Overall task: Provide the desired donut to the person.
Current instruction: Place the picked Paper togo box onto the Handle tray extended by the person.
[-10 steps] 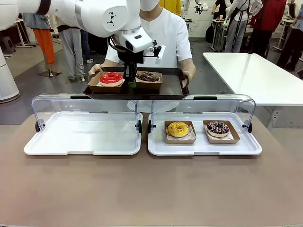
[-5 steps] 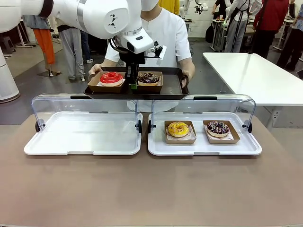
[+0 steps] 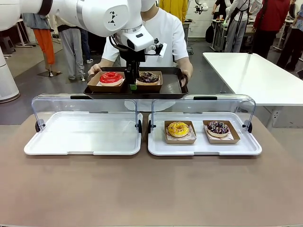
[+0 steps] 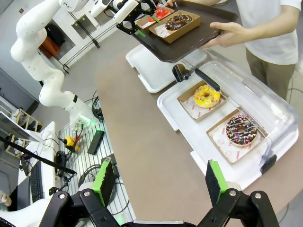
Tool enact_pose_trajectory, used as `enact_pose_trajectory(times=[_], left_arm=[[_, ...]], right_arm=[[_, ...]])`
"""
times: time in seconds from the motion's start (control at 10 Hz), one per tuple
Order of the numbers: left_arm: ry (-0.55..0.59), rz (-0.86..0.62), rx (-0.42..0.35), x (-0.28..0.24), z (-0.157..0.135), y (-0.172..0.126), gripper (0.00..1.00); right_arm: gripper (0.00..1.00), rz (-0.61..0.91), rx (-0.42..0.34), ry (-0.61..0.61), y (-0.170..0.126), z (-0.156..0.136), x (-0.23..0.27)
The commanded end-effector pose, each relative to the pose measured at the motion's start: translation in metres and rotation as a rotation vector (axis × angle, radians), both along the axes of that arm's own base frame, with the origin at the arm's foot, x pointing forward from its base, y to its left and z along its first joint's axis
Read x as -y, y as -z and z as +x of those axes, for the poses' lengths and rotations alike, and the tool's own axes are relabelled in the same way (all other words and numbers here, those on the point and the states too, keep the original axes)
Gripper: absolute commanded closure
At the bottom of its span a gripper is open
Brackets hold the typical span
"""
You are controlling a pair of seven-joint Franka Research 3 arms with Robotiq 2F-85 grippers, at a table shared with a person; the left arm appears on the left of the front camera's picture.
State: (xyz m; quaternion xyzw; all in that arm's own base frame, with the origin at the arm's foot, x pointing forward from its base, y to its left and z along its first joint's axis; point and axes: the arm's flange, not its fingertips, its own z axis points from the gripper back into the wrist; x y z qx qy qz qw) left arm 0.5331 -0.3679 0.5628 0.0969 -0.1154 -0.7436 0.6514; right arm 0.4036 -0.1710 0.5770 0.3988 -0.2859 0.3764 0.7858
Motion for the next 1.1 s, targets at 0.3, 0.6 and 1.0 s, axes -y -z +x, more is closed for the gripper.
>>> enact_pose_trajectory(times=[0.3,0.6,1.0], left_arm=[[-0.007,-0.028,-0.003,-0.004,-0.006,-0.011,0.0],[-0.015,-0.026,-0.084,-0.027,-0.05,-0.044,0.0],[0.028,-0.105,-0.132,-0.104,-0.146,-0.064,0.0]], right_arm=[[0.0,0.008,0.003,-0.003,0.001,-0.001,-0.001],[0.0,0.008,0.003,-0.003,0.001,-0.001,-0.001],[0.0,0.008,0.003,-0.003,0.001,-0.001,-0.001]])
